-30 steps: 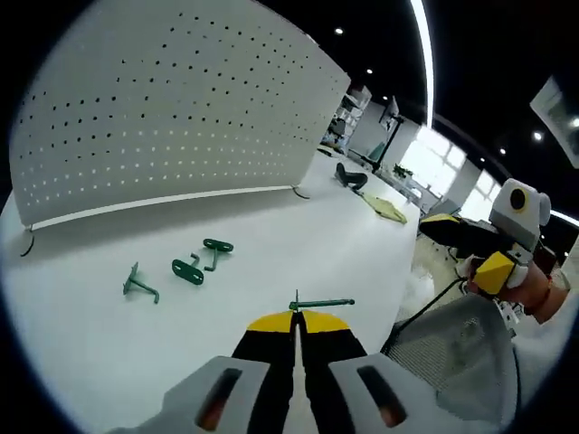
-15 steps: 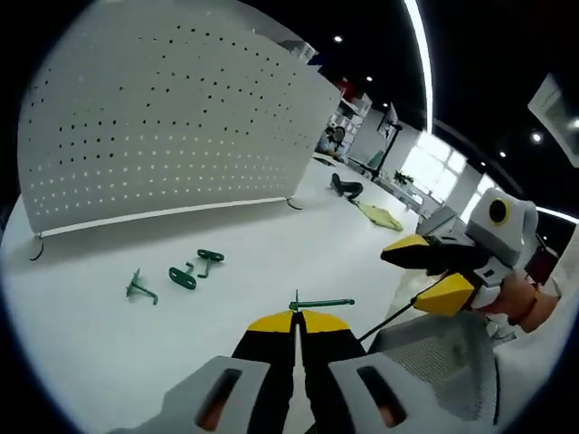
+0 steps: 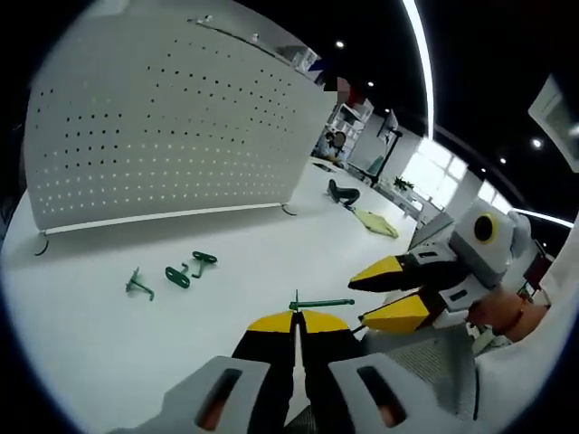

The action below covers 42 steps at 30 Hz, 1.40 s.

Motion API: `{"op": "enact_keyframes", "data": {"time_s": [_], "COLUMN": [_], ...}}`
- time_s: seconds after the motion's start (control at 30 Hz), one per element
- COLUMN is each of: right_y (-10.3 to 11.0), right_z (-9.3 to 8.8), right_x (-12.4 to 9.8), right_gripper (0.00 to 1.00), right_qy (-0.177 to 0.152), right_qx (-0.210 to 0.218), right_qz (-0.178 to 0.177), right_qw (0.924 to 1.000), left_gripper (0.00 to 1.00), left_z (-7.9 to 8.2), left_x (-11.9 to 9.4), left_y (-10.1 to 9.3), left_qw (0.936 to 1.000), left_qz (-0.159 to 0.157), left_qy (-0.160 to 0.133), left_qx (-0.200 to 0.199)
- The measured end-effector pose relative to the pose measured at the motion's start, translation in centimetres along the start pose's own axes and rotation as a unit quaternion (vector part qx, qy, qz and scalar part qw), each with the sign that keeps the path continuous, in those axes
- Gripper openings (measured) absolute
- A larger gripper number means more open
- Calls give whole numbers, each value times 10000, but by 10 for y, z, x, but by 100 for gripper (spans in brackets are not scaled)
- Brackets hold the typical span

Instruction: Insert the hook assembly into the mounting plate slot until the hook locks in place.

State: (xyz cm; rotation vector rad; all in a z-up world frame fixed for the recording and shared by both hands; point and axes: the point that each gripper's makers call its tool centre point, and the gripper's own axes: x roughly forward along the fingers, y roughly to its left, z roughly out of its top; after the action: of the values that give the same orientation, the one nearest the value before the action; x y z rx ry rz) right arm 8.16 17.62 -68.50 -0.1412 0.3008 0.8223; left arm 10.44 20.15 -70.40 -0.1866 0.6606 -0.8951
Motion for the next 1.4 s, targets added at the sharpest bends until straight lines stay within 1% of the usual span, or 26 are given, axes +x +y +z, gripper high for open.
{"op": "enact_keyframes", "data": {"time_s": [0.17,0.33,0.47,0.57,0.67,0.83,0.93,1.0,1.03,1.1,1.17,1.23,1.33,1.4], "right_y": [2,4,7,10,11,14,15,16,16,20,22,24,27,28], "right_z": [-1,-1,-3,-5,-8,-10,-11,-11,-11,-11,-11,-11,-13,-14], "right_x": [3,6,8,10,11,13,14,15,15,17,19,20,23,23], "right_gripper": [14,11,7,6,5,4,4,4,4,4,3,3,2,2], "right_qy": [65,144,265,402,525,636,728,807,840,870,885,949,1026,1085], "right_qx": [-54,-210,-439,-660,-852,-1025,-1151,-1386,-1524,-1593,-1660,-1818,-1889,-2035], "right_qz": [70,98,157,211,196,159,138,105,59,83,97,97,101,80], "right_qw": [9999,9996,9986,9968,9948,9926,9906,9870,9847,9834,9821,9787,9766,9730], "left_gripper": [1,1,1,1,1,1,1,1,1,1,1,1,1,1], "left_z": [1,0,-1,-3,-4,-5,-8,-9,-10,-13,-15,-16,-18,-18], "left_x": [-5,-8,-10,-12,-12,-14,-15,-17,-18,-19,-21,-23,-24,-25], "left_y": [-4,-7,-9,-10,-11,-15,-15,-14,-13,-11,-10,-9,-9,-8], "left_qw": [10000,10000,9999,9998,9997,9997,9995,9993,9991,9984,9979,9970,9967,9966], "left_qz": [12,77,110,183,203,199,237,270,291,308,315,349,380,394], "left_qy": [-27,31,45,87,114,140,180,198,209,253,278,322,375,405], "left_qx": [-53,33,17,52,38,-51,-96,-159,-242,-412,-497,-617,-610,-604]}}
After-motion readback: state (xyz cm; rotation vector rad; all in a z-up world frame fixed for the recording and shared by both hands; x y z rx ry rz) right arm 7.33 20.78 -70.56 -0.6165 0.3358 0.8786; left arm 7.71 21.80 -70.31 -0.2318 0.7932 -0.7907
